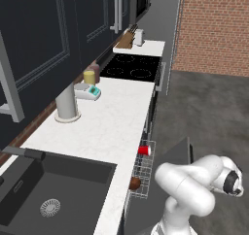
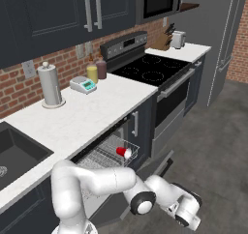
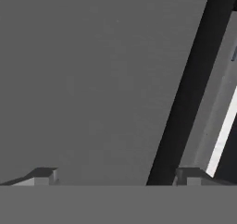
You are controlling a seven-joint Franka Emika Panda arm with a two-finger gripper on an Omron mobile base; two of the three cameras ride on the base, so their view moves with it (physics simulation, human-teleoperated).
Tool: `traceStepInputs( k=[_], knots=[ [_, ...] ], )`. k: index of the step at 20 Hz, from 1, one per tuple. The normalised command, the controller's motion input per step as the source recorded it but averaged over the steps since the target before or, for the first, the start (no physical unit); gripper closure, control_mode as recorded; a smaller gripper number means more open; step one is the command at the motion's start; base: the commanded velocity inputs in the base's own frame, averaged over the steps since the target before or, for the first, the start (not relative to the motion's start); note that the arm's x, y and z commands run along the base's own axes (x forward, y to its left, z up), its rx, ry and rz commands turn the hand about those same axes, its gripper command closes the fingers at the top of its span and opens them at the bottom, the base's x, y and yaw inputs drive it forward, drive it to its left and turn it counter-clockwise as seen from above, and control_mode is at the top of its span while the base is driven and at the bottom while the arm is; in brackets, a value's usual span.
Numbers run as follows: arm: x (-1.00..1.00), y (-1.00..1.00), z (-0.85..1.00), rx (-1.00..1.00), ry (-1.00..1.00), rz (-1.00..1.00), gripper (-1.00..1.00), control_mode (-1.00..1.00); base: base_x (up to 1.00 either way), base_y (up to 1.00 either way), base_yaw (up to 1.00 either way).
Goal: Pick up the cup and bowl from the counter, place them in the dishwasher, and close the dishwasher door.
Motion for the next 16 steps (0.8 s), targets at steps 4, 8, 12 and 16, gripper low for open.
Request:
traceStepInputs(
  k=[4, 8, 12, 16],
  knots=[
    [0.51, 0.5, -0.31, 0.06, 0.12, 0.01, -1.0, -1.0, 0.0, 0.0, 0.0],
    [0.26, 0.59, -0.24, 0.04, 0.11, 0.02, -1.0, -1.0, 0.0, 0.0, 0.0],
    [0.09, 0.68, -0.04, 0.08, 0.1, 0.04, -1.0, -1.0, 0.0, 0.0, 0.0],
    [0.01, 0.92, 0.0, 0.12, 0.1, 0.08, -1.0, -1.0, 0.0, 0.0, 0.0]
  ],
)
